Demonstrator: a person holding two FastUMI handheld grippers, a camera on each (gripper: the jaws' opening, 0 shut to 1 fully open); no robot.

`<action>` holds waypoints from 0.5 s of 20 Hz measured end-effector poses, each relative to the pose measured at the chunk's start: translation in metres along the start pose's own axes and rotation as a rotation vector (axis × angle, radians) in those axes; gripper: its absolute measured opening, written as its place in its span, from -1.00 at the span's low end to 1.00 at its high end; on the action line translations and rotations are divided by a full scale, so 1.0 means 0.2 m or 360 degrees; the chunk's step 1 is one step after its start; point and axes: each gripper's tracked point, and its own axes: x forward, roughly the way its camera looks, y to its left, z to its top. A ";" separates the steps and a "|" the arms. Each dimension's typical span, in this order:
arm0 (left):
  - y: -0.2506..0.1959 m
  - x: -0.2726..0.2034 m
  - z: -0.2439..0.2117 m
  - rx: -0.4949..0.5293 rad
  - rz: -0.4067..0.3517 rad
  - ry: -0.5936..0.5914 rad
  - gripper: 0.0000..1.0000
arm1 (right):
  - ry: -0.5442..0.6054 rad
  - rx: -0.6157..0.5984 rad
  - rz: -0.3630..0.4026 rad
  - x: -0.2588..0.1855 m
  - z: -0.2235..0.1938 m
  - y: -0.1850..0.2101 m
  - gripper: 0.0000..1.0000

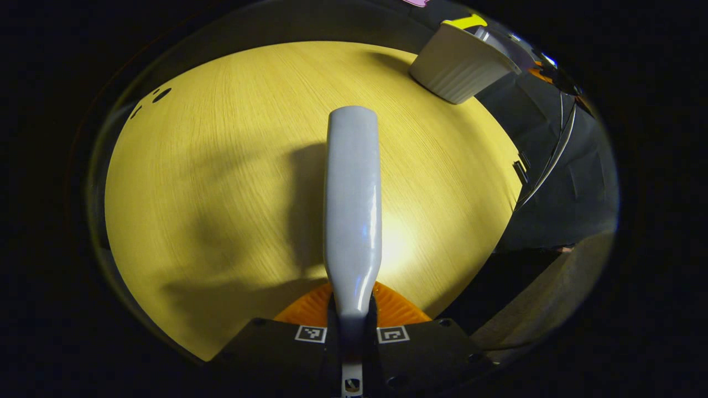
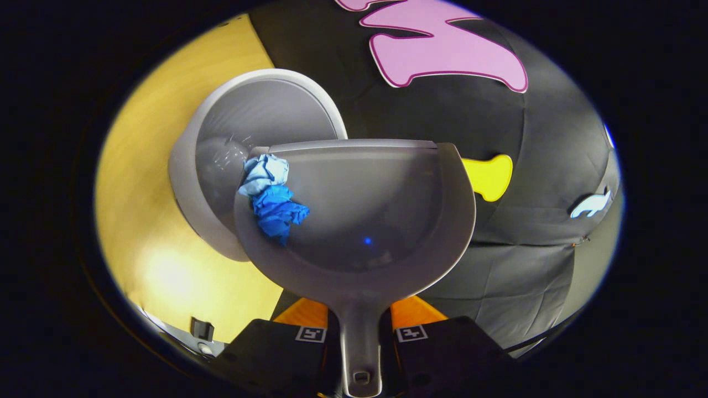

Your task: Pick up the small broom and dustpan from the desktop, sweep the trash into the dustpan with the broom, and then empty the trash into the garbage bin.

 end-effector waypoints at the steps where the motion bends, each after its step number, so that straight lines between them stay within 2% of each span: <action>1: 0.00 0.01 -0.01 0.0004 -0.0004 0.0004 -0.62 | -0.0009 -0.0027 -0.0008 -0.01 0.01 0.00 -0.39; 6: 0.00 0.02 -0.01 0.0003 -0.0036 0.0008 -0.63 | 0.0010 -0.0201 0.0036 0.03 0.09 0.06 -0.39; 10: -0.01 0.02 -0.01 -0.0020 -0.0051 -0.0023 -0.63 | 0.0017 -0.0185 0.0034 0.02 0.08 0.06 -0.39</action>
